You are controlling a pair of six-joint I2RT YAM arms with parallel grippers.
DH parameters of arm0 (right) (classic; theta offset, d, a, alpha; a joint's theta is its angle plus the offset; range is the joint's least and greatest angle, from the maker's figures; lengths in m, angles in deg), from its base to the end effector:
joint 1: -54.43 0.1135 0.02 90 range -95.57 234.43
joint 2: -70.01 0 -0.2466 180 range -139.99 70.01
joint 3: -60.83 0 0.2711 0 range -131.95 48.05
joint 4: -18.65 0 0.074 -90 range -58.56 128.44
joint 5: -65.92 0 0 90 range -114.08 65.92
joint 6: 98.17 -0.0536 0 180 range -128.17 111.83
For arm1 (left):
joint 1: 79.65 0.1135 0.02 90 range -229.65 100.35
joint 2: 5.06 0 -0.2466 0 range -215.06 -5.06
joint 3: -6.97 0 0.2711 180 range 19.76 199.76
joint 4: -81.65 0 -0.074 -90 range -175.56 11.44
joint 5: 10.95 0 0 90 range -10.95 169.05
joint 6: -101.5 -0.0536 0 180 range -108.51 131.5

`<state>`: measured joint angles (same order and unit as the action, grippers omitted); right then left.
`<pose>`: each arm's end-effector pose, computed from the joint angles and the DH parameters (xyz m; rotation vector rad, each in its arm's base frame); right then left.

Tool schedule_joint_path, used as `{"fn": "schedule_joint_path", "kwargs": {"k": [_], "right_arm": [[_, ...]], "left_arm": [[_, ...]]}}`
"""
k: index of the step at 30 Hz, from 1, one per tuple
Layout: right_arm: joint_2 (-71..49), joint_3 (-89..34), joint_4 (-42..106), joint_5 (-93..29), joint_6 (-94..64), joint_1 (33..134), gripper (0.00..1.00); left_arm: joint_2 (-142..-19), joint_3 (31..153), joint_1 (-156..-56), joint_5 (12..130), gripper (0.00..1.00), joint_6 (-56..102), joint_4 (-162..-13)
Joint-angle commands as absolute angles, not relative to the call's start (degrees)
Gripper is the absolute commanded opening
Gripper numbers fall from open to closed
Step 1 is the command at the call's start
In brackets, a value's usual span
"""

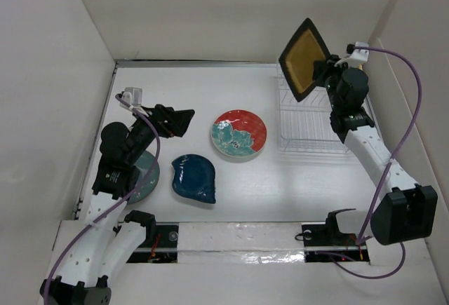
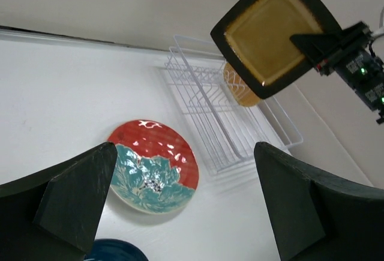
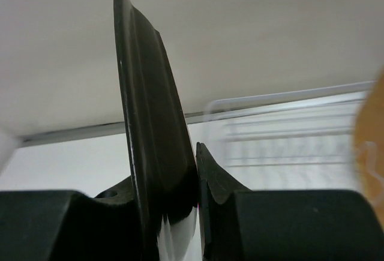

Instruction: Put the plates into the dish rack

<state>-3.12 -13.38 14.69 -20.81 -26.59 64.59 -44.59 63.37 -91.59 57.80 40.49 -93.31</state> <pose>0.3416 0.0581 0.3658 0.1539 1.4854 0.3611 0.2020 -0.0626 0.3745 0.1118 1.4267 -0.8453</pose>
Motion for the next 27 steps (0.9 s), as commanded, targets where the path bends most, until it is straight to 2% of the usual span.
{"fn": "schedule_joint_path", "kwargs": {"k": [1,5,12,27], "right_arm": [[-1.8,-17.34,11.15,-4.94,-18.12,61.22,0.0],[-3.47,-17.52,8.43,-4.21,-18.1,54.98,0.0],[-12.07,-19.8,2.35,-4.12,-15.12,49.96,0.0],[-23.59,-23.58,-5.2,-9.23,-5.1,48.9,0.0]], "left_arm": [[-42.51,63.53,-94.84,59.62,0.99,35.67,-92.77],[-40.48,61.25,-98.01,58.49,0.99,36.02,-94.88],[-40.31,62.38,-102.58,61.03,0.99,33.82,-92.51],[-42.94,62.47,-103.11,62.0,0.99,32.85,-91.63]]}}
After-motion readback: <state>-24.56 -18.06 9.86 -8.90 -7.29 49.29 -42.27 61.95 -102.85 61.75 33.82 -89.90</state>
